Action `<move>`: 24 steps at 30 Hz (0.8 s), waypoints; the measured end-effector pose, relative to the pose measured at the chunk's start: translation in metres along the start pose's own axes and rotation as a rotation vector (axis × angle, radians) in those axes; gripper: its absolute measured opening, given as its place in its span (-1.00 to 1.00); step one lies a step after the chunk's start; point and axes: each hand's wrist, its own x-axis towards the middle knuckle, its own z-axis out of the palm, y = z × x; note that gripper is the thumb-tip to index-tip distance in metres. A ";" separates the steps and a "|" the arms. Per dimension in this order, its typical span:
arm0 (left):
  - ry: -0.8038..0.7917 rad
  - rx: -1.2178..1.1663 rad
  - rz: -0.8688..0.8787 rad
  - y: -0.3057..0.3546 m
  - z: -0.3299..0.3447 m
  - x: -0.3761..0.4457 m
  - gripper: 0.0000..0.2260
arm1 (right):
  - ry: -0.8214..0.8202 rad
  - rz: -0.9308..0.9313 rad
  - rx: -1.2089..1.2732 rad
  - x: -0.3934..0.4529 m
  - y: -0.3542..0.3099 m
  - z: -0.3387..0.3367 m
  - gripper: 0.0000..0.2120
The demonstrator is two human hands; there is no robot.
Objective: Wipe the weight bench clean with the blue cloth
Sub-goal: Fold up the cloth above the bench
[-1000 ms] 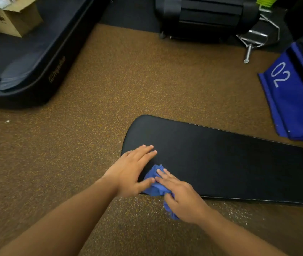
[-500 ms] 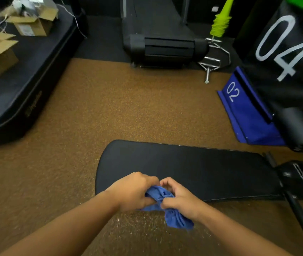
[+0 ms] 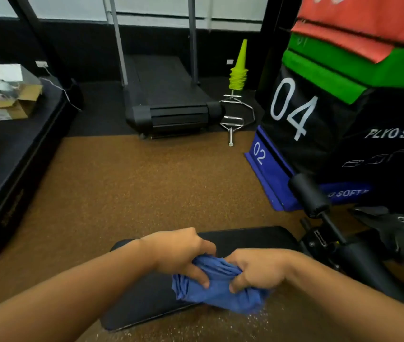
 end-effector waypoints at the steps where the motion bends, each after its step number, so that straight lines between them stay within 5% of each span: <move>1: -0.001 0.017 0.023 0.011 -0.015 0.004 -0.69 | -0.013 0.010 0.008 -0.015 -0.004 -0.010 -0.87; 4: 0.015 0.087 0.079 0.042 -0.056 0.016 -0.69 | 0.010 0.047 0.002 -0.054 -0.016 -0.036 -0.71; 11: 0.179 0.232 -0.011 0.091 -0.155 0.031 -0.78 | 0.442 0.107 -0.110 -0.120 -0.042 -0.092 -0.78; 18: 0.246 0.327 -0.013 0.139 -0.214 0.039 -0.81 | 0.627 0.207 -0.298 -0.197 -0.084 -0.121 -0.89; 24: 0.368 0.186 0.075 0.184 -0.252 0.045 -0.79 | 0.836 0.300 -0.327 -0.274 -0.102 -0.127 -0.79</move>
